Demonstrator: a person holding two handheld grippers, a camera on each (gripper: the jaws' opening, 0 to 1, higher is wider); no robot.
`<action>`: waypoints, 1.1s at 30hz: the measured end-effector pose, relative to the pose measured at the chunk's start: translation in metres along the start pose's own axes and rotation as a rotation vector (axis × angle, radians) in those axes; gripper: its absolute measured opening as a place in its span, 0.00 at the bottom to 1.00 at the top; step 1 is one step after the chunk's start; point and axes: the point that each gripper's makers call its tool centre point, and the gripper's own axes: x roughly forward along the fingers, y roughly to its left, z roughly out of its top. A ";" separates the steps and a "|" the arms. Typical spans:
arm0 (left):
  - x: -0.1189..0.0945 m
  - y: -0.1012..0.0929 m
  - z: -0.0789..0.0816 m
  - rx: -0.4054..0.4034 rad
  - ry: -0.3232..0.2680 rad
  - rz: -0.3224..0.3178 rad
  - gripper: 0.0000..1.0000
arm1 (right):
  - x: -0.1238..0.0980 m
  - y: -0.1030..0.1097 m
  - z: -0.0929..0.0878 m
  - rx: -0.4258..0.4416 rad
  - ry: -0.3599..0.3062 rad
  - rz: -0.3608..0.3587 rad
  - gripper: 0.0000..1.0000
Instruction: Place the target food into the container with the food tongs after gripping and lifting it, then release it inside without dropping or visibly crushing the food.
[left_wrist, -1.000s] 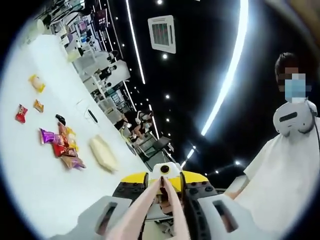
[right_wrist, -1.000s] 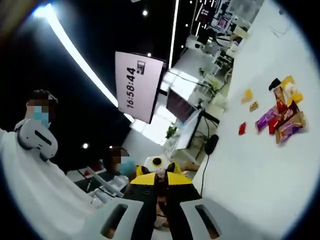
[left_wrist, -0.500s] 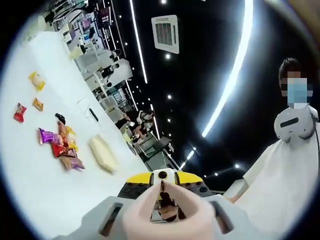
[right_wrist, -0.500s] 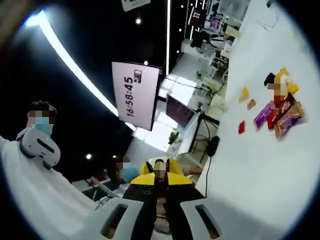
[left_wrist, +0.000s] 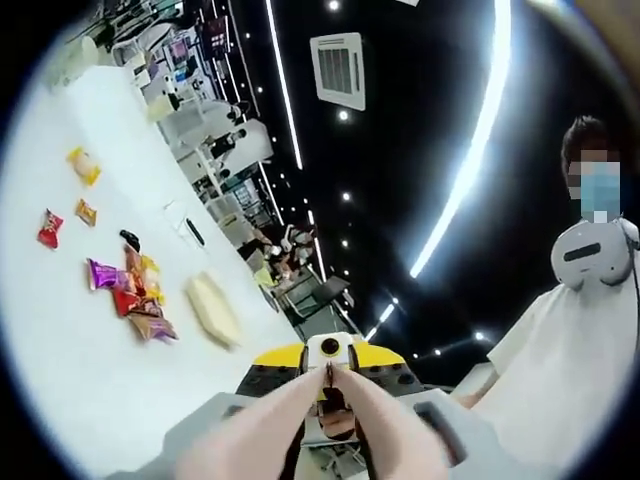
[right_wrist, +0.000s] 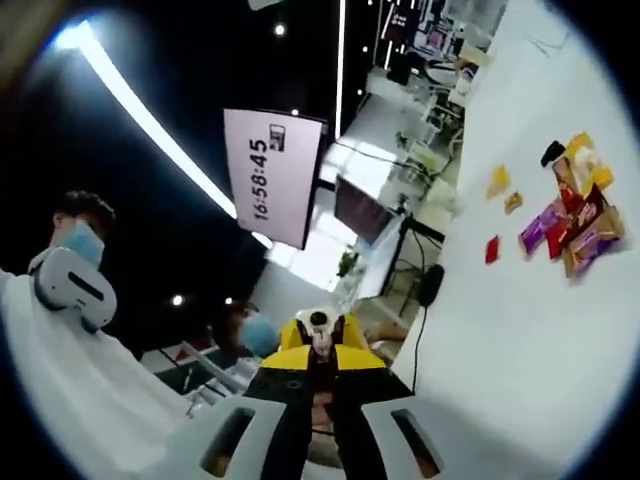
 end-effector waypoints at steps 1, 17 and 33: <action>0.000 0.000 0.001 0.002 -0.002 -0.001 0.14 | 0.001 0.000 0.001 -0.004 0.004 -0.003 0.04; 0.002 -0.002 0.007 0.002 -0.029 -0.038 0.22 | 0.003 0.001 0.007 0.001 0.022 -0.015 0.18; -0.006 -0.009 0.010 0.062 0.003 -0.061 0.23 | 0.013 0.005 0.005 0.034 0.038 0.005 0.20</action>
